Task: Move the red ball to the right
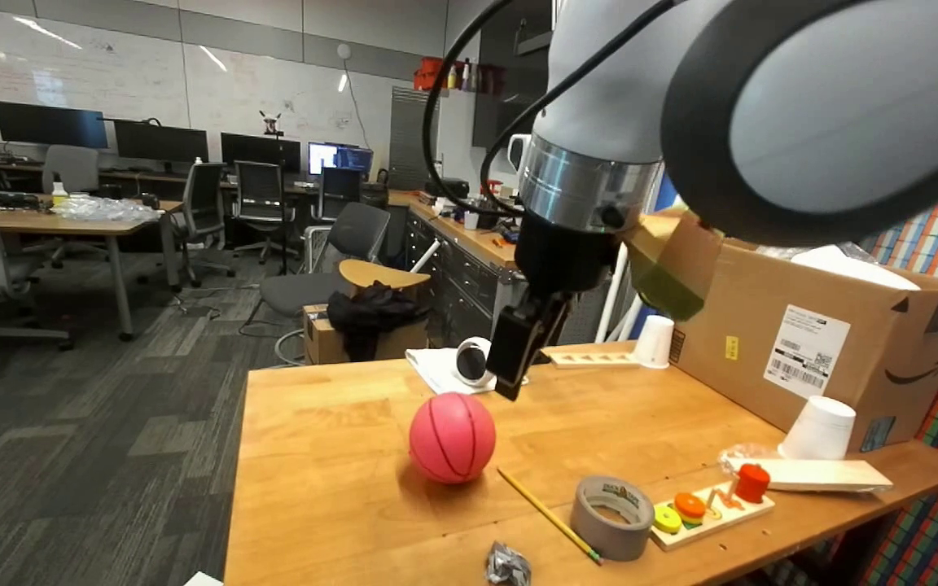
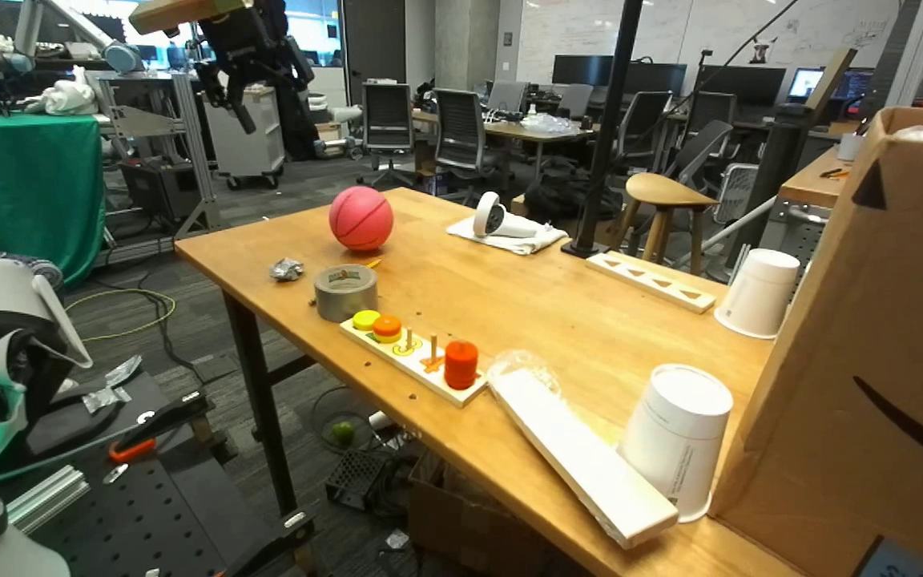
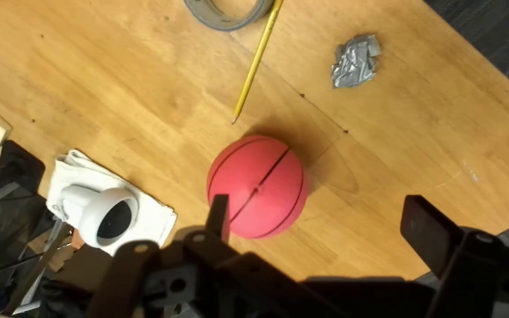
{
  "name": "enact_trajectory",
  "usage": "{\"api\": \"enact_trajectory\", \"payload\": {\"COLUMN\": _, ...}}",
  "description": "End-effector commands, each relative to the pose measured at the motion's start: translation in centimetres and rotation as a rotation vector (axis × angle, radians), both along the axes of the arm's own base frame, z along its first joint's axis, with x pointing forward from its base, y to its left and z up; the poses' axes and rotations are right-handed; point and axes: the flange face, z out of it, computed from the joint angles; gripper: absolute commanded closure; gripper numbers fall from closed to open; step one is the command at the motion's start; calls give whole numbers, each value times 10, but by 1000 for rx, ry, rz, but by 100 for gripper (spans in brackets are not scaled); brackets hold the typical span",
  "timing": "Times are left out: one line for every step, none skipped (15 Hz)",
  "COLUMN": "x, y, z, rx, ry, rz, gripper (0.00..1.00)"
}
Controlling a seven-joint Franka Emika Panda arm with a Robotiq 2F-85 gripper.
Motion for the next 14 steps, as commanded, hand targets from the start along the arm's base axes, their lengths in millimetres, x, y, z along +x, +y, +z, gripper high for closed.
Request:
{"api": "enact_trajectory", "payload": {"x": -57, "y": 41, "z": -35, "rx": 8, "ry": 32, "rz": 20, "gripper": 0}}
{"api": "enact_trajectory", "payload": {"x": -73, "y": 52, "z": -42, "rx": 18, "ry": 55, "rz": 30, "gripper": 0}}
{"api": "enact_trajectory", "payload": {"x": -85, "y": 65, "z": -54, "rx": 30, "ry": 80, "rz": 46, "gripper": 0}}
{"api": "enact_trajectory", "payload": {"x": -96, "y": 73, "z": -62, "rx": 42, "ry": 99, "rz": 59, "gripper": 0}}
{"api": "enact_trajectory", "payload": {"x": -104, "y": 81, "z": -68, "rx": 52, "ry": 115, "rz": 69, "gripper": 0}}
{"api": "enact_trajectory", "payload": {"x": -111, "y": 85, "z": -74, "rx": 61, "ry": 126, "rz": 78, "gripper": 0}}
{"api": "enact_trajectory", "payload": {"x": -116, "y": 90, "z": -78, "rx": 72, "ry": 138, "rz": 86, "gripper": 0}}
{"api": "enact_trajectory", "payload": {"x": -118, "y": 93, "z": -81, "rx": 87, "ry": 152, "rz": 85, "gripper": 0}}
{"api": "enact_trajectory", "payload": {"x": -120, "y": 95, "z": -85, "rx": 97, "ry": 162, "rz": 89, "gripper": 0}}
{"api": "enact_trajectory", "payload": {"x": -120, "y": 97, "z": -88, "rx": 108, "ry": 169, "rz": 95, "gripper": 0}}
{"api": "enact_trajectory", "payload": {"x": -120, "y": 98, "z": -89, "rx": 115, "ry": 175, "rz": 97, "gripper": 0}}
{"api": "enact_trajectory", "payload": {"x": -119, "y": 100, "z": -93, "rx": 120, "ry": 179, "rz": 102, "gripper": 0}}
{"api": "enact_trajectory", "payload": {"x": -118, "y": 101, "z": -95, "rx": 123, "ry": 182, "rz": 107, "gripper": 0}}
{"api": "enact_trajectory", "payload": {"x": -116, "y": 101, "z": -96, "rx": 128, "ry": 182, "rz": 100, "gripper": 0}}
